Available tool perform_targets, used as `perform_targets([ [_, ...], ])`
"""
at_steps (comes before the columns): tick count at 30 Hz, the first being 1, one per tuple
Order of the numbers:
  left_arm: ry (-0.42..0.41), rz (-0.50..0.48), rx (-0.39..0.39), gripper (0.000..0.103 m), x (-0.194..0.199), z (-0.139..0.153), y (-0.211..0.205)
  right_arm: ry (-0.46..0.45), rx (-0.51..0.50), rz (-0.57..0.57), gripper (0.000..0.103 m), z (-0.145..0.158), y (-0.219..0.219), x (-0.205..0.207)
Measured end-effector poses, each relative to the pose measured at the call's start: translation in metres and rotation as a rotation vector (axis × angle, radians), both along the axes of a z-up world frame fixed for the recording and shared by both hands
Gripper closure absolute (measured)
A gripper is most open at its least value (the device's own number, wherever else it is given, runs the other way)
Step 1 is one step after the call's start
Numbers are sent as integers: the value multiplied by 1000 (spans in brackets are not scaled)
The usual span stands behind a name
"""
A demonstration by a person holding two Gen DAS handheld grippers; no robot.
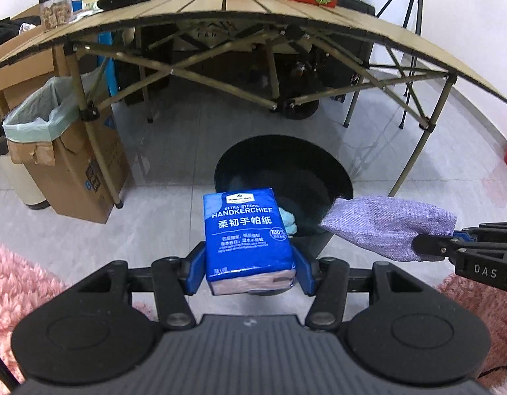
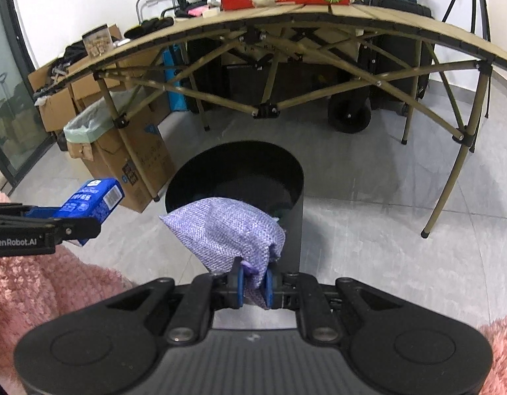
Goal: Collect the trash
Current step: 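Lower the right gripper into the bin and open it to drop the pouch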
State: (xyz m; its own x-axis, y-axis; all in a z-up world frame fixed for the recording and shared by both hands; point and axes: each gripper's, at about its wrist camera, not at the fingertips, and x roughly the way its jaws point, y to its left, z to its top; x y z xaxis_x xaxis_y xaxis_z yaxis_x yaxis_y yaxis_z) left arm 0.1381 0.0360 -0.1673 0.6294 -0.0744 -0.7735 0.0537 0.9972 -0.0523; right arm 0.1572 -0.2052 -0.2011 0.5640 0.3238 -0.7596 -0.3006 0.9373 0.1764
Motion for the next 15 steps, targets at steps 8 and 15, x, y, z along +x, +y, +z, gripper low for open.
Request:
perform_targets([
  [8,46,-3,15,48,6,-9,-2,67,-10,23,91,-13,9,7],
  [15,84,21,25,48,16,-15,0,98,-8,30,91,-19,13,16],
])
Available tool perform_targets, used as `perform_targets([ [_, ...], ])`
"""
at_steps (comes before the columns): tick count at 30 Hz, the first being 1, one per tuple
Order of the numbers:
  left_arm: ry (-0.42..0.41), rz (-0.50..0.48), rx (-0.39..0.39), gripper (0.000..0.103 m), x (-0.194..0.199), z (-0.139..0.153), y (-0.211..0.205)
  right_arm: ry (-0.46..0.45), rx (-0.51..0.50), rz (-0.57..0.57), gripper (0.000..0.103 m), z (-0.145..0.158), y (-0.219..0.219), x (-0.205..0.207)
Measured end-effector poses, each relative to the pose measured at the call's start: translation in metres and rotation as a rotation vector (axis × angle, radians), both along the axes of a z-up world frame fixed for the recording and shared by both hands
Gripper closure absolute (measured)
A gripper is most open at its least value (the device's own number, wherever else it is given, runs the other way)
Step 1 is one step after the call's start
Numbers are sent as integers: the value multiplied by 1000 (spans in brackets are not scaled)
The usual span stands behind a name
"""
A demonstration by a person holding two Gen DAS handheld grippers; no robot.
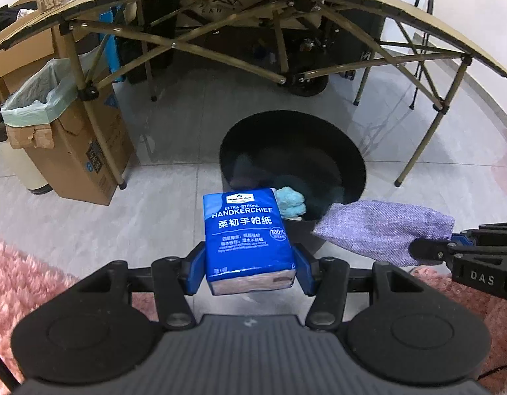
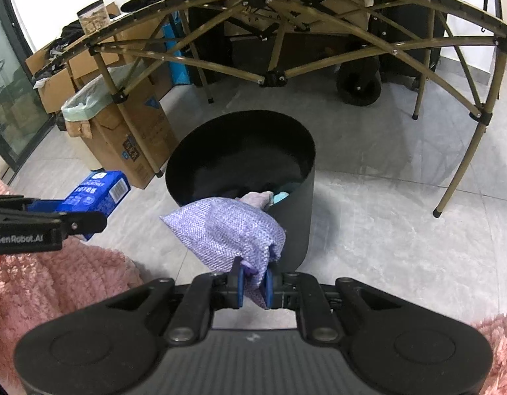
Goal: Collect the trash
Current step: 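Lower the right gripper into the bin and open it to drop the pouch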
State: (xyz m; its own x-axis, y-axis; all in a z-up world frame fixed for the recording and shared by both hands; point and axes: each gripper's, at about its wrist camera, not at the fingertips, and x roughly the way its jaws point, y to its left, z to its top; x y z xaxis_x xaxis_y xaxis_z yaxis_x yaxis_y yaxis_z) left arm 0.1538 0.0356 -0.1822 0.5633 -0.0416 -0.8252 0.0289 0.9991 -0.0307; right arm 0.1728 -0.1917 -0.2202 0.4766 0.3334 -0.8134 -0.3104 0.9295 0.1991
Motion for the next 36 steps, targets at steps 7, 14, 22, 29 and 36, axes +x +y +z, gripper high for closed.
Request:
perform_targets([
  [7,-11,25,23,48,15,1,2,-36,-25,37,91,1,12,9],
  [14,-54,45,34,48,32,11,2,-85,-17,47,91,6,16,29],
  [22,-56,81,28,48,49,16,8,-111,-22,41,91,6,25,67],
  [29,-68,116,27,48,69,22,14,-116,-37,60,91,-3,45,96],
  [36,-93,143,41,48,94,24,12,-115,-52,34,91,-15,52,123],
])
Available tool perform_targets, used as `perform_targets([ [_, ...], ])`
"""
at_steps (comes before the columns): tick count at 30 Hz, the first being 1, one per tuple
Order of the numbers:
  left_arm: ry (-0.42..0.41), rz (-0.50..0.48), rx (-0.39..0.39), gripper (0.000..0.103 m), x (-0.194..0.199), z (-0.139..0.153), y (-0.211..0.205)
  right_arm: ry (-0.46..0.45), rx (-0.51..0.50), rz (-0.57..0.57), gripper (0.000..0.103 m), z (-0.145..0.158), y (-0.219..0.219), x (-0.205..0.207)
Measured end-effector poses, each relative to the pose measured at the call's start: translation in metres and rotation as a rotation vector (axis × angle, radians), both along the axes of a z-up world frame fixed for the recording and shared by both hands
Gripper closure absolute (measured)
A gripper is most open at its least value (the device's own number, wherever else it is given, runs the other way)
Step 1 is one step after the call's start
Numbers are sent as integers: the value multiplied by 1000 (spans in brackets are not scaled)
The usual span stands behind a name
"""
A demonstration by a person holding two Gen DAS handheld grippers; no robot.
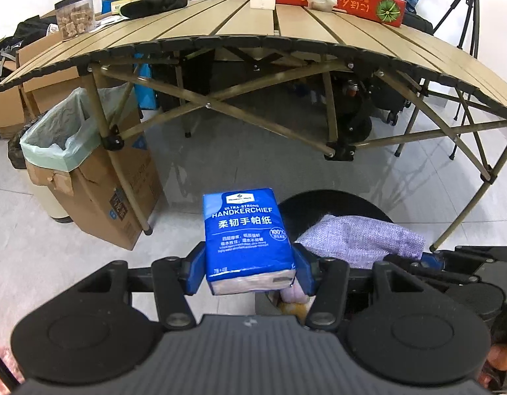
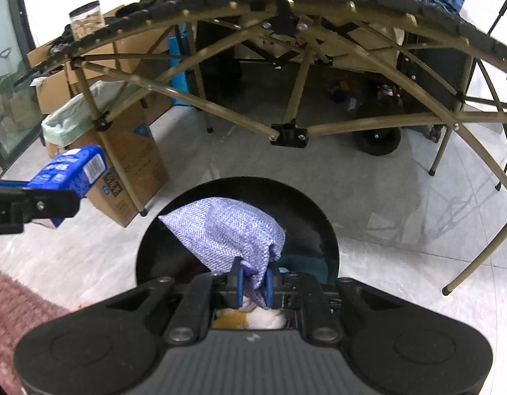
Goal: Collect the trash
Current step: 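Lower the right gripper into the bin and open it to drop the pouch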
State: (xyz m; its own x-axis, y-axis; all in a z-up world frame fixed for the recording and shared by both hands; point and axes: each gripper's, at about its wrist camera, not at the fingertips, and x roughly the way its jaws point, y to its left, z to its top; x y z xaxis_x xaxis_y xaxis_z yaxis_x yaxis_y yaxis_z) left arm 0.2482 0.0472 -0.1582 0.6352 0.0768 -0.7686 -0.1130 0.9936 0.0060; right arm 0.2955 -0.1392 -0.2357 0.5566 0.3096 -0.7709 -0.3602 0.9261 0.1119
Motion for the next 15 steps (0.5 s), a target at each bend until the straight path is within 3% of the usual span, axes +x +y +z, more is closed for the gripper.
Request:
perform_targets([
  [12,56,33,7,48,-7,-24,17,26,-9,-16,90,-30,-3,4],
  [15,53,36,-2,48,-8,-23,18,33,10,-22,79,-29,-5,4],
])
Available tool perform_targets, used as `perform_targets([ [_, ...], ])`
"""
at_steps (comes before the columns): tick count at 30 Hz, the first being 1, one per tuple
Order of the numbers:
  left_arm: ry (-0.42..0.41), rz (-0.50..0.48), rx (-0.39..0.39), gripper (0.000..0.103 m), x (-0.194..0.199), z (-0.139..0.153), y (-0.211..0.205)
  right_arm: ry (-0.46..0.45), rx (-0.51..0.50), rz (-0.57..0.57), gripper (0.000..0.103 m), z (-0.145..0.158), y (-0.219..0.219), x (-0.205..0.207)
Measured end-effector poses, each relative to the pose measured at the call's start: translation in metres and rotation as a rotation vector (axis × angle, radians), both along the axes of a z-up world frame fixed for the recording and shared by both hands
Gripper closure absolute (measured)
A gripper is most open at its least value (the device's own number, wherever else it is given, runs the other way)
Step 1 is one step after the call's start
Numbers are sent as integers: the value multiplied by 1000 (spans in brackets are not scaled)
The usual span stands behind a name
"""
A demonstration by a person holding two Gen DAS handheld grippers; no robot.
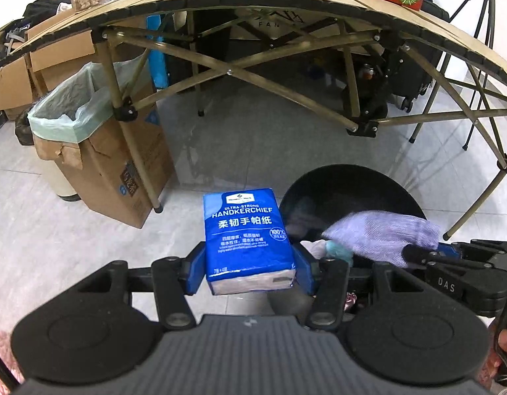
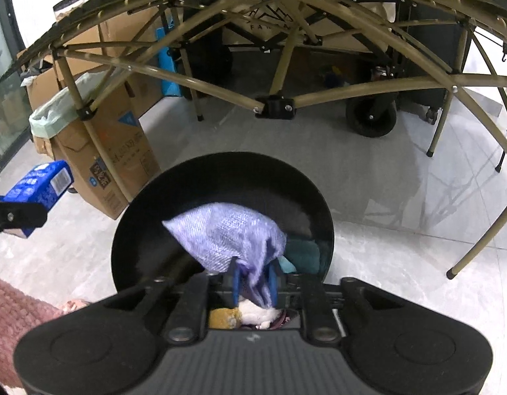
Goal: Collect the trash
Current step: 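Lower the right gripper into the bin and open it to drop the pouch, then lower the left gripper into the bin and open it to drop the tissue pack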
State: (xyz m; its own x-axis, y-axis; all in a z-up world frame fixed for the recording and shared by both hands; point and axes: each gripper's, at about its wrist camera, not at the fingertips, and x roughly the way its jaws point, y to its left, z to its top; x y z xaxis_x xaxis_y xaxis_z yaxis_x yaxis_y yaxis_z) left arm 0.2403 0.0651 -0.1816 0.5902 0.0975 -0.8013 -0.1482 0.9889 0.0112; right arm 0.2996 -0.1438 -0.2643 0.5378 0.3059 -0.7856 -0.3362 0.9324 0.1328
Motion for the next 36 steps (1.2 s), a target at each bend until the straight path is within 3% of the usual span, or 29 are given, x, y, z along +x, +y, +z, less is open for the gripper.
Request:
perform_targets([
  [5,-10,-9,12,48,0,0,-5,-36,-4,14,62,10,1,-5],
  [7,-7,-11,8,48,1,0,-4,-38,-11,10,38,12,1,-6],
  [12,-6,-17,5,48,2,-1,-5,-34,-28,3,0,17,0,-6],
  [24,-9,-27,7,48,2,-1,-8,-43,-29,43,0,27,4,-17],
  [36,-5,-56,-2,48,9,-1,-18,-37,-3,-93,0,43,-38,-18],
])
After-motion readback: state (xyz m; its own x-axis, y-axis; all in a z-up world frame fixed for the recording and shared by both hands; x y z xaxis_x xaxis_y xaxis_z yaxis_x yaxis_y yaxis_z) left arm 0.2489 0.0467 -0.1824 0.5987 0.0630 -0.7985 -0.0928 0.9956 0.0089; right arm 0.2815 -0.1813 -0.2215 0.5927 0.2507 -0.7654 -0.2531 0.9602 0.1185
